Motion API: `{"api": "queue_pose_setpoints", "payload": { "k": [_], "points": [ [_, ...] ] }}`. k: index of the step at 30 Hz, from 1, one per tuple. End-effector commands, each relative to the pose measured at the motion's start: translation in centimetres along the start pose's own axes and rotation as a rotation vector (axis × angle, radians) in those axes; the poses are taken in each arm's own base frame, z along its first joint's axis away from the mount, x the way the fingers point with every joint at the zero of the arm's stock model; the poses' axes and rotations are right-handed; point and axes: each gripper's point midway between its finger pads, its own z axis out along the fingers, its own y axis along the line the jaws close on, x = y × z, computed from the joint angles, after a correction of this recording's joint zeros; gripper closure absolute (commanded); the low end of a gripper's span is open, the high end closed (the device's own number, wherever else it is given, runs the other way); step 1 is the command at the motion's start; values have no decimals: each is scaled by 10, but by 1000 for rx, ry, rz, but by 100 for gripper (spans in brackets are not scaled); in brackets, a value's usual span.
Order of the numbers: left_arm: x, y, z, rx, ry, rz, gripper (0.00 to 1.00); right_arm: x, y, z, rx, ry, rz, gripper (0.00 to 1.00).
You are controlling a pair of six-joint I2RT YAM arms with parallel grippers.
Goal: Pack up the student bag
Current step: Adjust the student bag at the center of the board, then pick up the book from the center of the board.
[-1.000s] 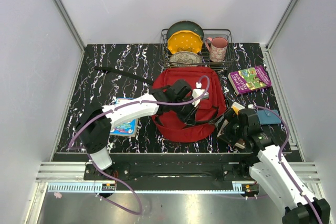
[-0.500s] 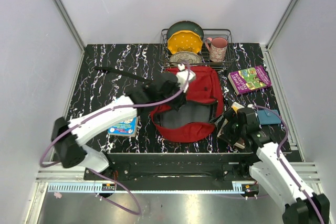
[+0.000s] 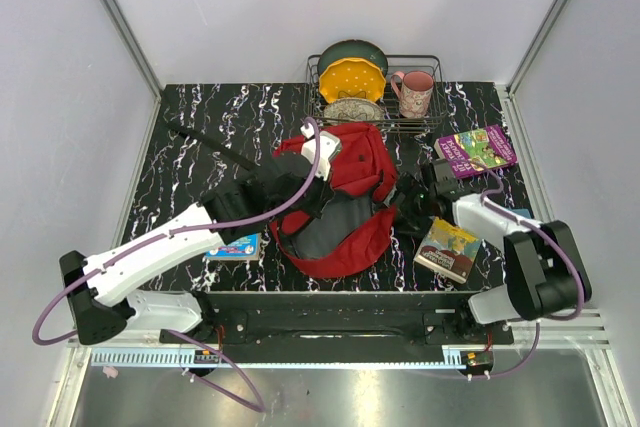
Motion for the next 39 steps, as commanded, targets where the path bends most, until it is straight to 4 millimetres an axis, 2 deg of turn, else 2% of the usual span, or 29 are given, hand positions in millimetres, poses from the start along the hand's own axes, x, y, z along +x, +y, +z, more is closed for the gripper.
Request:
{"api": "queue_pose_setpoints", "payload": {
  "k": [1,3,4,5,6,7,8,9,10,11,13,14,16,18,19,21,23,25,26,27,28,29,31,32,34,35,37,38,39],
  "points": [
    [-9,14,-1,-104,-68,-77,100,-37,56,-1,-131,-68,-131,1],
    [-3,23,2,-152,-64,-77,100,-40,53,-3,-111,-86,-137,1],
    [-2,25,3,-166,-62,-79,100,-43,52,-10,-95,-112,-144,2],
    [-2,26,3,-173,-61,-78,100,-51,43,-15,-45,-169,-149,1],
    [0,27,6,-173,-54,-77,100,-50,30,-21,12,-183,-147,1],
    [0,26,8,-166,-50,-72,100,-54,31,-37,19,-234,-161,0],
    [2,25,11,-166,-45,-71,100,-58,14,-48,100,-279,-159,0],
    [6,26,18,-170,-28,-69,100,-62,7,-57,135,-319,-157,0],
    [10,25,22,-166,-15,-66,100,-65,10,-77,121,-379,-160,0],
    [10,23,25,-157,-7,-67,100,-67,-8,-87,197,-420,-148,0],
    [19,18,38,-138,36,-64,100,-69,-14,-112,205,-502,-126,0],
    [22,16,44,-128,52,-61,95,-70,-31,-120,269,-535,-107,0],
    [19,4,47,-69,56,-63,75,-70,-41,-135,277,-581,-67,0],
    [12,-8,47,-11,44,-70,63,-67,-61,-139,325,-577,-18,0],
    [9,-10,46,1,36,-73,49,-66,-68,-142,339,-578,4,0],
    [-4,-19,40,46,5,-79,38,-62,-90,-143,385,-558,79,0],
    [-19,-29,35,97,-41,-86,30,-54,-86,-138,320,-512,133,0],
    [-29,-41,30,156,-62,-83,22,-52,-86,-142,281,-513,203,0],
    [-37,-46,28,173,-80,-79,15,-49,-88,-141,270,-509,222,0],
    [-45,-53,27,210,-106,-73,13,-50,-89,-144,258,-534,253,0],
    [-50,-56,28,219,-122,-73,11,-52,-92,-145,262,-551,273,0],
    [-58,-66,32,266,-143,-69,5,-51,-97,-145,276,-556,284,0],
    [-59,-83,39,353,-130,-40,3,-54,-102,-145,292,-559,310,0],
    [-61,-90,54,374,-129,-34,3,-54,-105,-145,296,-552,330,0],
    [-58,-105,67,442,-110,-29,3,-57,-107,-147,311,-564,341,0],
    [-55,-110,84,457,-93,-30,3,-61,-114,-155,351,-603,359,0],
    [-49,-120,99,490,-59,-41,3,-67,-122,-163,392,-649,365,0],
    [-45,-122,115,487,-35,-52,3,-69,-131,-168,424,-661,396,0],
    [-41,-129,120,511,-20,-56,3,-71,-135,-168,439,-655,410,0]
  ]
}}
